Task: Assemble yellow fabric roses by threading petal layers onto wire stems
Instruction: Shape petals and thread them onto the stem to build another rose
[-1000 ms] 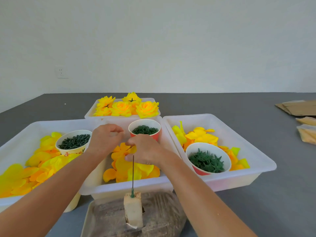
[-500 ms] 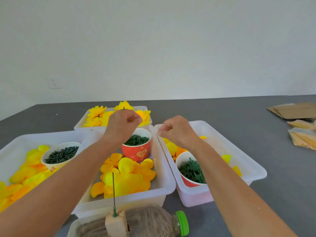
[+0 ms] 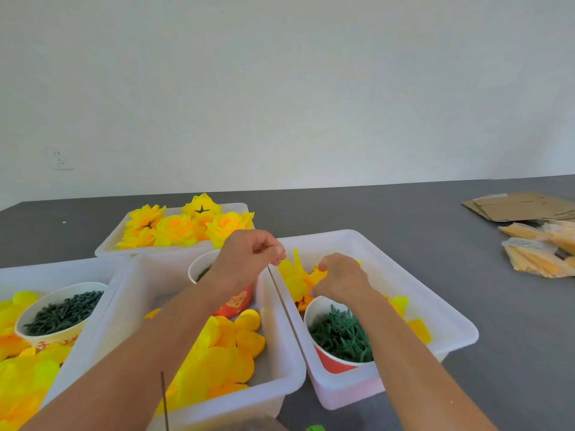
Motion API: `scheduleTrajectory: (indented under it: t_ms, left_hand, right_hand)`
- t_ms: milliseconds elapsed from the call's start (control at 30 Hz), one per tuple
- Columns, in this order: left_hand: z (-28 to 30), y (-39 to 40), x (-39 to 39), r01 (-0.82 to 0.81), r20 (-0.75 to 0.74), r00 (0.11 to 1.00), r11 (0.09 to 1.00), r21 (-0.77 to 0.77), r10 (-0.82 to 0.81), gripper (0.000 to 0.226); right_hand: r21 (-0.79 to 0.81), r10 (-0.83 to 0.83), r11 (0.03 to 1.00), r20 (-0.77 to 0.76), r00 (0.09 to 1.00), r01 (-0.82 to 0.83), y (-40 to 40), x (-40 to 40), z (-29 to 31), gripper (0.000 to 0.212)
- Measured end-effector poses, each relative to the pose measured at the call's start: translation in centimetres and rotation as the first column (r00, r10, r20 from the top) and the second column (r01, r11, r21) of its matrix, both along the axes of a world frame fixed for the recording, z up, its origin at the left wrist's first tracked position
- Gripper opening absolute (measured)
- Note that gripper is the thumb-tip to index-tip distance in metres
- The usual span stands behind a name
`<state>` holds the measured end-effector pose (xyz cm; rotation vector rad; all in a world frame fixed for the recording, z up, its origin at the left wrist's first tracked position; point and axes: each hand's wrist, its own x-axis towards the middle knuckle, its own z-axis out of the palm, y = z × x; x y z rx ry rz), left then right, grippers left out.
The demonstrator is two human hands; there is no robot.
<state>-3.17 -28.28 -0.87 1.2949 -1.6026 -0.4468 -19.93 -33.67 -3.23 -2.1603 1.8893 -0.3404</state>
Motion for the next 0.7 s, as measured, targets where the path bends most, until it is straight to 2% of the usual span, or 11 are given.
scheduleTrajectory:
  t_ms: [67,133,233,367,533,600,633,667,700]
  left_hand:
    - [-0.9,0.1,0.3,-0.015,-0.036,0.999,1.000,0.000,0.015,0.015]
    - [-1.5,0.2,0.6,-0.032,-0.036,0.999,0.999,0.000,0.032,0.017]
    - [-1.9,0.3,0.8,-0.062,-0.023,0.998,0.998,0.009,0.062,0.015]
    - [-1.9,0.4,1.0,-0.114,-0.056,0.992,0.993,-0.001,0.114,0.016]
    - [-1.6,0.5,1.0,-0.170,-0.040,0.985,0.985,-0.020,0.169,0.013]
    - [-1.5,0.5,1.0,-0.178,-0.032,0.984,0.984,-0.025,0.177,0.014]
    - [-1.5,0.5,1.0,-0.180,-0.028,0.983,0.983,-0.022,0.180,0.014]
    - [-1.6,0.5,0.9,-0.182,-0.023,0.983,0.983,-0.020,0.182,0.014]
    - [-1.7,0.5,0.9,-0.187,-0.014,0.982,0.982,-0.020,0.186,0.013]
  right_hand:
    - [-0.013,-0.053,0.999,-0.032,0.998,0.052,-0.2,0.6,-0.4,0.039]
    - [-0.068,-0.085,0.994,-0.064,0.994,0.081,-0.2,1.0,-0.5,0.016]
    - [-0.139,-0.087,0.987,-0.075,0.993,0.075,-0.3,1.1,-0.7,0.027]
    - [-0.200,-0.140,0.970,0.004,0.990,0.138,0.0,0.5,-0.8,0.029]
    - [-0.424,-0.174,0.882,0.109,0.979,0.204,0.0,-0.9,-0.4,0.024]
    - [-0.511,-0.119,0.833,0.208,0.971,0.211,0.0,-1.0,-0.3,0.026]
    - [-0.537,-0.061,0.813,0.306,0.950,0.225,0.0,-1.1,-0.3,0.026]
    - [-0.536,0.010,0.807,0.432,0.902,0.248,0.0,-1.1,-0.2,0.026]
    - [-0.504,0.081,0.820,0.571,0.817,0.271,0.0,-1.2,-0.1,0.029]
